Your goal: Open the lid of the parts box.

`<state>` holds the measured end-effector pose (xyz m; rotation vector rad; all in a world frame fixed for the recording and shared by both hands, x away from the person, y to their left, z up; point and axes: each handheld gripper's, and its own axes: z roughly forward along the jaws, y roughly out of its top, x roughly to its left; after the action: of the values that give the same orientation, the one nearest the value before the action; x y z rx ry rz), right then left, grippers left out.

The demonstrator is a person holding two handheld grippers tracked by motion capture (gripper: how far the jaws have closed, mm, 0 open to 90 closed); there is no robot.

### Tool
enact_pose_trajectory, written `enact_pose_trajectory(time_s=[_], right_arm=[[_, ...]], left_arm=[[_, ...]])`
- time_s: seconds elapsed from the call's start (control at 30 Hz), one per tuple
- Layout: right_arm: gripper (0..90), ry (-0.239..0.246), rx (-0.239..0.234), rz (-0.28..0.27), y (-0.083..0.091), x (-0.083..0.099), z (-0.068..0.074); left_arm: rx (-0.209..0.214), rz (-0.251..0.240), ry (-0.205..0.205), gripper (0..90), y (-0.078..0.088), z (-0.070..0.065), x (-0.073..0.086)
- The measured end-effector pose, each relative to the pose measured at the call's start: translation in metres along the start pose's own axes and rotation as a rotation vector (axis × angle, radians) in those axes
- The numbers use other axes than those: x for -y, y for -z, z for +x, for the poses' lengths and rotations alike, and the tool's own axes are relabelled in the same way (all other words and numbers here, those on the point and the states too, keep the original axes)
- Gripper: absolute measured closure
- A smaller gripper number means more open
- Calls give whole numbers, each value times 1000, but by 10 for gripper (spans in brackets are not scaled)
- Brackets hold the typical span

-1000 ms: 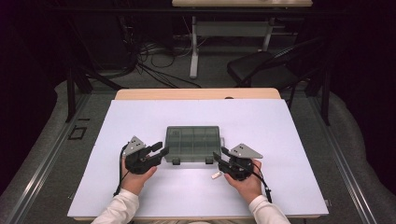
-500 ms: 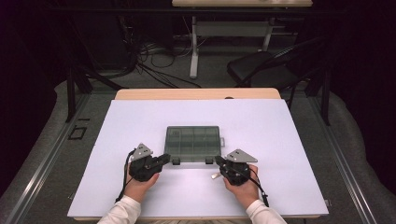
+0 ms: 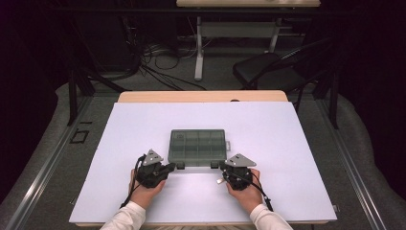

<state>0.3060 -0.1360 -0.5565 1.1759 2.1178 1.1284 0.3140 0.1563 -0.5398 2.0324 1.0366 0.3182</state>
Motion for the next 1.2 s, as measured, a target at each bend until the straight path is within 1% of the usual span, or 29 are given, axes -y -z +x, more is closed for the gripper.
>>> enact_pose_trajectory(time_s=[0.07,0.13,0.17,0.2,0.27,0.3,0.33,0.43,0.57,0.6,0.7,0.9,1.0,1.2], right_arm=[[900,5,-6,6,-1,0,-1],[900,5,-4,6,-1,0,-1],[900,6,-1,3,-1,0,-1],[900,7,8,-3,-1,0,0],[900,5,11,-2,-1,0,-1],[900,5,11,-2,-1,0,-1],[900,-9,-4,5,0,0,-1],[900,5,-11,0,0,0,1],[900,6,-15,-2,-1,1,3],[900,12,-9,-5,-2,1,3],[900,5,-13,-1,-2,1,2],[900,0,-26,-4,-3,1,2],[900,2,-27,-8,-3,1,3],[900,-9,-28,-20,-1,0,3]], left_arm=[[-12,10,-13,900,-3,-1,-1],[-17,15,-14,900,-5,-2,-1],[-17,16,-15,900,-6,-2,-1],[-19,27,-24,900,-8,-2,-1],[-20,31,-25,900,-8,-2,-1],[-22,30,-16,900,-8,-2,-1],[-30,32,-13,900,-8,-1,-1],[-29,32,-5,900,-8,0,-1],[-37,39,-9,900,-11,0,-1],[-36,42,-10,900,-11,0,-1],[-35,48,-25,900,-14,-1,-1],[-42,40,-27,900,-15,-2,-1],[-37,42,-24,900,-14,-2,-2],[-34,24,-22,900,-12,-3,-2]])
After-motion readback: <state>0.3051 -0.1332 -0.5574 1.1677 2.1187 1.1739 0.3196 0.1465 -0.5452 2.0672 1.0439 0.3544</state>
